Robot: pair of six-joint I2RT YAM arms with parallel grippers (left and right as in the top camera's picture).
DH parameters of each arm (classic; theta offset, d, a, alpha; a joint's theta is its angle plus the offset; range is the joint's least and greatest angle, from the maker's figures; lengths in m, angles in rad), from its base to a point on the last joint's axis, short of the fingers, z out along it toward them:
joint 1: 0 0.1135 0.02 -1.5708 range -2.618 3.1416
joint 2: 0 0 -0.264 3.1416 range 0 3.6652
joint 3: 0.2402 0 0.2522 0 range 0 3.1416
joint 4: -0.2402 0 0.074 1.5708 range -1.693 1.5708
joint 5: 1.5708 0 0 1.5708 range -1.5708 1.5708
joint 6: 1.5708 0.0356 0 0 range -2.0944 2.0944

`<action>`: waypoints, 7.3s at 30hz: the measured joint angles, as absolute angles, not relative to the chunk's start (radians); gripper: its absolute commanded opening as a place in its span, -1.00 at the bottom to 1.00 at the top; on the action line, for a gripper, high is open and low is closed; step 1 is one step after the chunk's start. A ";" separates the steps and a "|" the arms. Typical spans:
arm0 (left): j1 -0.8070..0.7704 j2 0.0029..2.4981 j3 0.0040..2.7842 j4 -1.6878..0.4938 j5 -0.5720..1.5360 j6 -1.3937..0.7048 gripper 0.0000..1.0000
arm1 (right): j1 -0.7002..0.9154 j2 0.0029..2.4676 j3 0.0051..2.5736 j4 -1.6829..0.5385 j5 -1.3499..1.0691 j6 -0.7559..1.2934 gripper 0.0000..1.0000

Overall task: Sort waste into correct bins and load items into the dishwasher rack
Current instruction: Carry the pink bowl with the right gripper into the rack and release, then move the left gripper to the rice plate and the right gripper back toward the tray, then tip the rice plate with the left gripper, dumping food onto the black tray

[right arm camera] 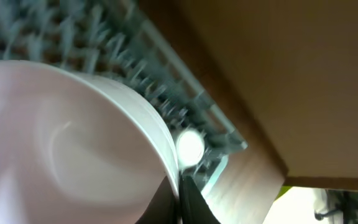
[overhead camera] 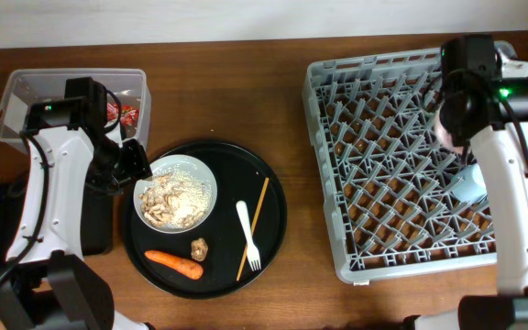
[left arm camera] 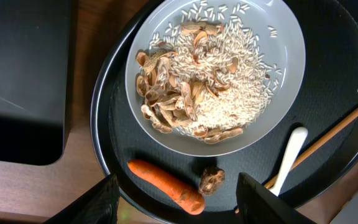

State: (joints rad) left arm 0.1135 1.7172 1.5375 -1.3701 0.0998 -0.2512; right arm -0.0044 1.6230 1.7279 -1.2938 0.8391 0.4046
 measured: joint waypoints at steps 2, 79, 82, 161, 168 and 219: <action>0.113 1.717 1.538 -1.370 0.100 -0.251 0.20 | -0.004 1.651 1.728 -1.243 0.905 0.427 -0.92; -0.316 1.985 1.537 -1.101 0.096 -0.500 0.17 | 0.145 1.705 1.731 -1.474 -0.030 0.101 0.97; -0.316 2.017 1.537 -1.090 0.096 -0.532 0.17 | 0.145 1.705 1.731 -1.474 -0.028 0.101 0.97; -0.374 2.136 1.694 -1.440 -0.170 -0.538 -1.00 | 0.145 1.705 1.731 -1.501 -0.027 0.101 0.97; -0.374 2.136 1.716 -1.499 -0.177 -0.538 -1.00 | 0.145 1.705 1.731 -1.501 -0.027 0.101 0.98; 0.628 1.934 1.721 -1.376 0.619 0.114 -1.00 | 0.145 1.705 1.731 -1.533 -0.027 0.102 0.97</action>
